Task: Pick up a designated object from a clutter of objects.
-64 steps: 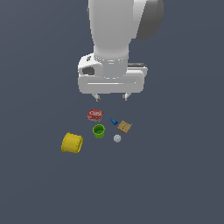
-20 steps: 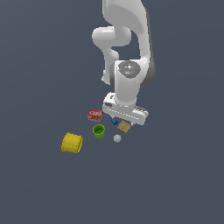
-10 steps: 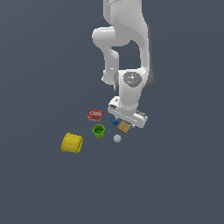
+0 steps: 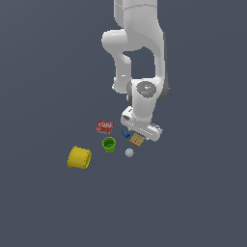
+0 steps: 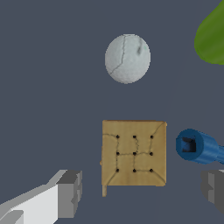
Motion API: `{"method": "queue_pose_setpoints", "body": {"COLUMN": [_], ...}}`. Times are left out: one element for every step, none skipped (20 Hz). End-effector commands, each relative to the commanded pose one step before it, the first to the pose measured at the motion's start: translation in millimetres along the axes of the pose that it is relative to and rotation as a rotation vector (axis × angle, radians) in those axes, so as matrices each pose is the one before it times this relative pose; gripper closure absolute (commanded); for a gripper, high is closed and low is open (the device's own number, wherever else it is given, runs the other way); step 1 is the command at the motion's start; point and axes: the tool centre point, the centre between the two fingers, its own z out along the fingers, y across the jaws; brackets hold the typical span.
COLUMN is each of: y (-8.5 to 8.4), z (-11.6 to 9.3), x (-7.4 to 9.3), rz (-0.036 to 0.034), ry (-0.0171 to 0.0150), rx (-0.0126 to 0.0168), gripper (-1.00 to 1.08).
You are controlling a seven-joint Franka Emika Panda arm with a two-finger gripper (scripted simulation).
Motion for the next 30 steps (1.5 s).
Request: {"method": "queue_pose_setpoints", "body": {"y": [0.02,0.00,0.01,0.18,0.01,0.18,0.00,0.23,-0.04,0.18,-0.09,0.07,-0.11,0.06,-0.11,-0.10,0.10,-0.05,-0.02,0.00,0.00,0.00,0.00,0.00,0.00,0.00,0.00,0.00,0.00,-1.38], "z": [0.88,1.35,1.89,2.36,2.94,3.39,3.96,4.37,4.92,4.79,4.31,3.71,3.23,2.65,2.20,1.70,1.15,0.72,0.24,0.00,0.00,0.00,0.00,0.00,0.00,0.00,0.00,0.00,0.00,-1.51], "x": [0.10,-0.09,-0.12,0.00,-0.18,-0.06,-0.23,-0.03,-0.26,-0.01,-0.17,0.04,-0.07,0.12,-0.02,0.00,0.16,0.01,0.00,0.00,0.00,0.00,0.00,0.00,0.00,0.00,0.00,0.00,0.00,-0.14], "rz": [0.00028,0.00000,0.00000,0.00047,0.00000,0.00047,0.00000,0.00067,0.00000,0.00067,0.00000,0.00047,0.00000,0.00047,0.00000,0.00000,0.00047,0.00000,0.00000,0.00000,0.00000,0.00000,0.00000,0.00000,0.00000,0.00000,0.00000,0.00000,0.00000,-0.00158], "ry": [0.00026,0.00000,0.00000,0.00010,0.00000,0.00010,0.00000,0.00014,0.00000,0.00014,0.00000,0.00009,0.00000,0.00009,0.00000,0.00000,0.00008,0.00000,0.00000,0.00000,0.00000,0.00000,0.00000,0.00000,0.00000,0.00000,0.00000,0.00000,0.00000,0.00156], "rx": [0.00019,0.00000,0.00000,0.00007,0.00000,0.00007,0.00000,0.00009,0.00000,0.00010,0.00000,0.00008,0.00000,0.00008,0.00000,0.00000,0.00009,0.00000,0.00000,0.00000,0.00000,0.00000,0.00000,0.00000,0.00000,0.00000,0.00000,0.00000,0.00000,0.00226], "gripper": [-0.92,-0.92,-0.92,-0.92,-0.92,-0.92,-0.92,-0.92,-0.92,-0.92,-0.92,-0.92,-0.92,-0.92,-0.92,-0.92,-0.92,-0.92,-0.92,1.08,1.08,1.08,1.08,1.08,1.08,1.08,1.08,1.08,1.08,1.08]}}
